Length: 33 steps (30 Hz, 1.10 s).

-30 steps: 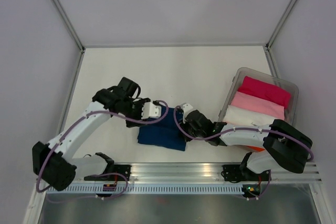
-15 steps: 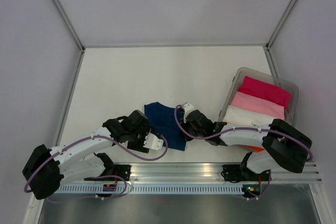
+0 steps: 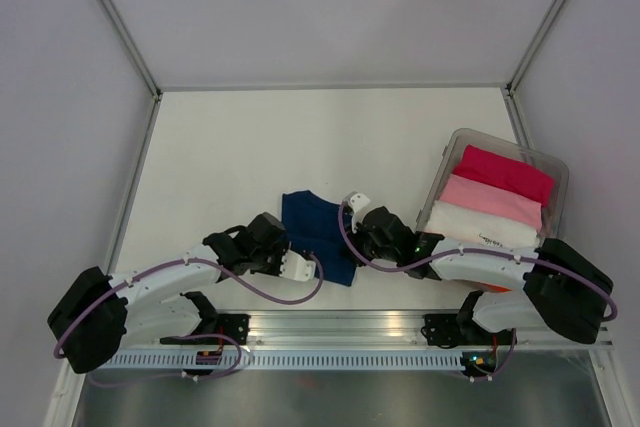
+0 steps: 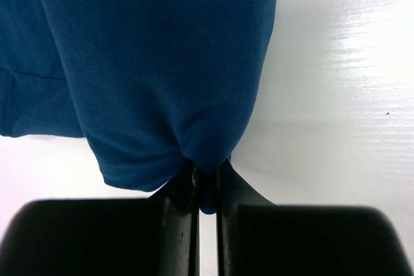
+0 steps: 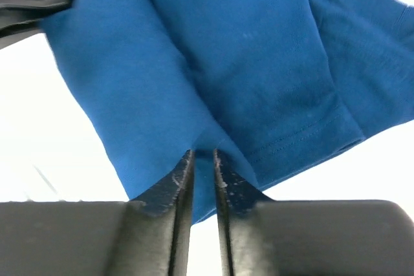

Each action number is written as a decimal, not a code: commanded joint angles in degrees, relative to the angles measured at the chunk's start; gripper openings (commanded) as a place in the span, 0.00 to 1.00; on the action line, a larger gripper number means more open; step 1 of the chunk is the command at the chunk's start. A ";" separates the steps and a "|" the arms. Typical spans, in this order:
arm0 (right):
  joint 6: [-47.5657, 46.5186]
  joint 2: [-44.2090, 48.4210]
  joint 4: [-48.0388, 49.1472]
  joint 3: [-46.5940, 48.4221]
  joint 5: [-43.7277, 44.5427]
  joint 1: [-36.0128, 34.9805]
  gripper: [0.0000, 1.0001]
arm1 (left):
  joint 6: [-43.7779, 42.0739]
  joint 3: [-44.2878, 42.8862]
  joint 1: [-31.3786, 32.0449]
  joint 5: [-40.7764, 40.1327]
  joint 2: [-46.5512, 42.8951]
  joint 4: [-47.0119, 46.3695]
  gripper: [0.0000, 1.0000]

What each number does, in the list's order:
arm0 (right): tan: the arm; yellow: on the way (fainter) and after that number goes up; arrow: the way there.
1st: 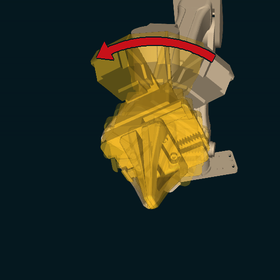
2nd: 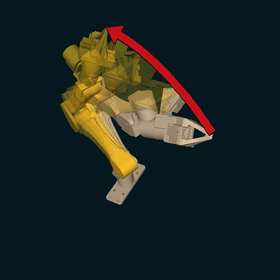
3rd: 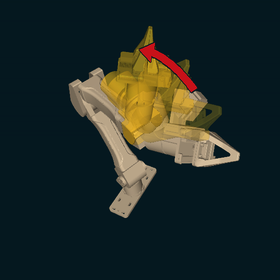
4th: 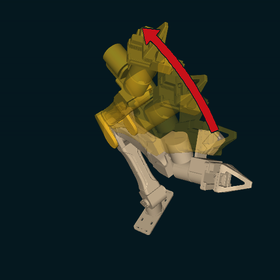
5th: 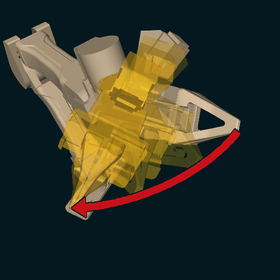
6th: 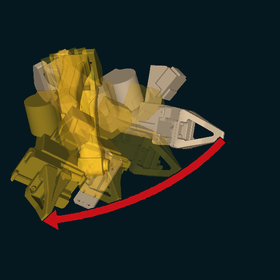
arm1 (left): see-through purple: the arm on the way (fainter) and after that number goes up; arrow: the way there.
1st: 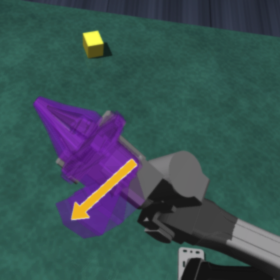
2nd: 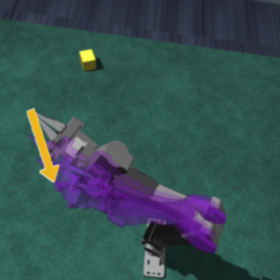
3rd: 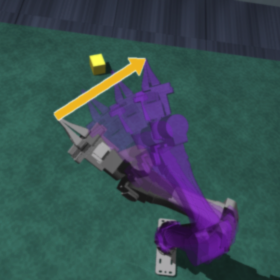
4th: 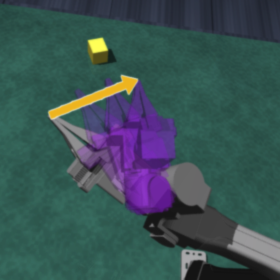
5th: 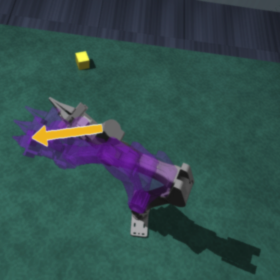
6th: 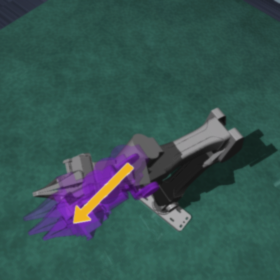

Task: Roll the t-shirts
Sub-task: Roll the tshirt

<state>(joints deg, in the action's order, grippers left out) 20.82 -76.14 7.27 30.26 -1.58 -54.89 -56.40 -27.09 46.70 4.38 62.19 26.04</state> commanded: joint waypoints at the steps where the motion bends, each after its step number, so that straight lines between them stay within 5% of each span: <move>1: -6.83 5.03 -2.68 1.20 -0.70 0.14 0.25 | 1.90 -0.41 0.06 -0.25 0.47 -3.28 0.02; 8: -19.31 12.94 -9.46 2.26 2.73 -3.11 0.44 | 5.51 -6.56 -0.20 5.01 -0.06 4.18 0.02; 24: -31.27 16.28 -18.16 4.10 13.09 -11.02 0.51 | 12.98 -10.17 -1.17 12.93 1.35 11.05 0.02; 33: -38.30 13.41 -12.72 0.68 16.34 -22.08 0.55 | 15.18 -12.37 -2.75 15.04 3.55 14.03 0.02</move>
<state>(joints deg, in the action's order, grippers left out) -12.93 -59.83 -7.99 31.53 12.73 -73.67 -44.40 -37.04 44.51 16.05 65.39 38.61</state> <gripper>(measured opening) 0.547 0.070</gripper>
